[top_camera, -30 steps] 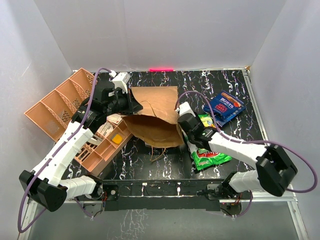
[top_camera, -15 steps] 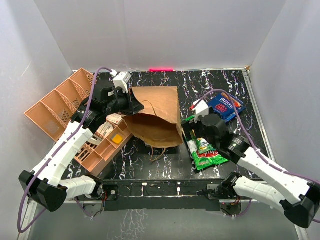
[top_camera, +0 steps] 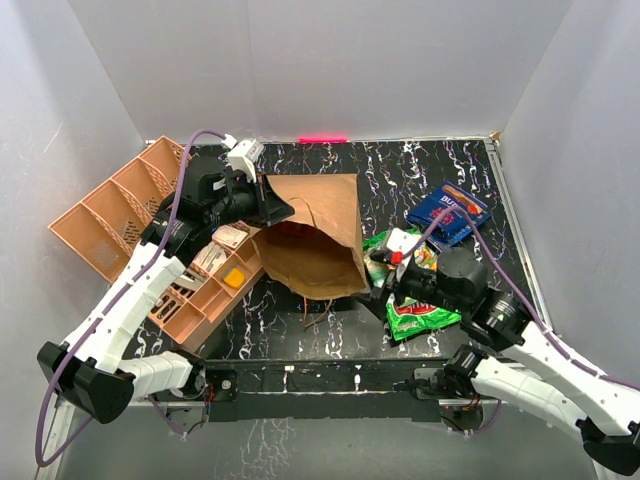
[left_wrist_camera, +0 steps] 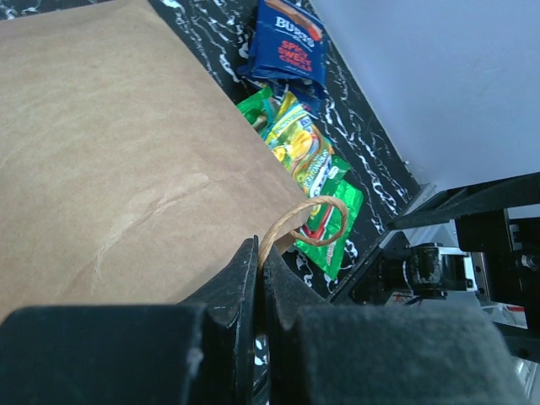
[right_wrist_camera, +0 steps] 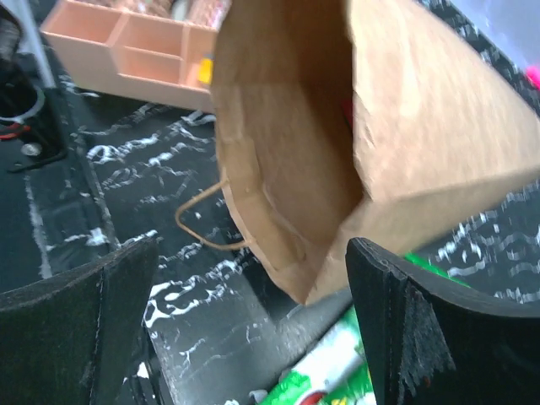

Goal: Take the snacks out of the paper bag
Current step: Place the snack at the center of the board, then pick up the snack from the paper bag.

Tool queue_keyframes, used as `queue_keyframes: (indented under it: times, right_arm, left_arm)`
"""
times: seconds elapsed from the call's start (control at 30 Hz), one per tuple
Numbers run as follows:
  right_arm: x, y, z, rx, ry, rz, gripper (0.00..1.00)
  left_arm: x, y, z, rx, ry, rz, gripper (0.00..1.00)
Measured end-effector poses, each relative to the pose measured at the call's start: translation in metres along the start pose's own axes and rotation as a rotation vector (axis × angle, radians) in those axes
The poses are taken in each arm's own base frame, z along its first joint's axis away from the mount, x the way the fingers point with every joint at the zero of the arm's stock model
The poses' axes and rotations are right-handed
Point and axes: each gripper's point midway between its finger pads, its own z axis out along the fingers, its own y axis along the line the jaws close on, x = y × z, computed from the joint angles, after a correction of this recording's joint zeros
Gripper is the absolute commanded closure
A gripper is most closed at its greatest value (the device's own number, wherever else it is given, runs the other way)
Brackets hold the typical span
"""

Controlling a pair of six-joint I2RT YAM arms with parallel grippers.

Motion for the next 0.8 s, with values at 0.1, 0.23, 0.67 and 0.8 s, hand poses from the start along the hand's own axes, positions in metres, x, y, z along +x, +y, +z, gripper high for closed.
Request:
queue_keyframes:
  times: [0.1,0.23,0.67,0.8]
  right_arm:
    - [-0.013,0.015,0.000,-0.085,-0.081,-0.038,0.02]
    - [-0.027,0.027,0.013,-0.154,-0.133,-0.075,0.02]
    - [0.056,0.061,0.119,-0.153,0.177,-0.401,0.02]
    - [0.049,0.050,0.128,-0.126,0.181,-0.518,0.02]
  left_arm:
    - [-0.002,-0.008,0.000,0.041,-0.004,0.003,1.00]
    - [-0.005,-0.016,0.000,0.082,-0.010,0.007,1.00]
    - [-0.006,-0.021,-0.002,0.109,-0.008,0.009,1.00]
    - [-0.010,-0.023,-0.004,0.105,-0.010,0.027,1.00]
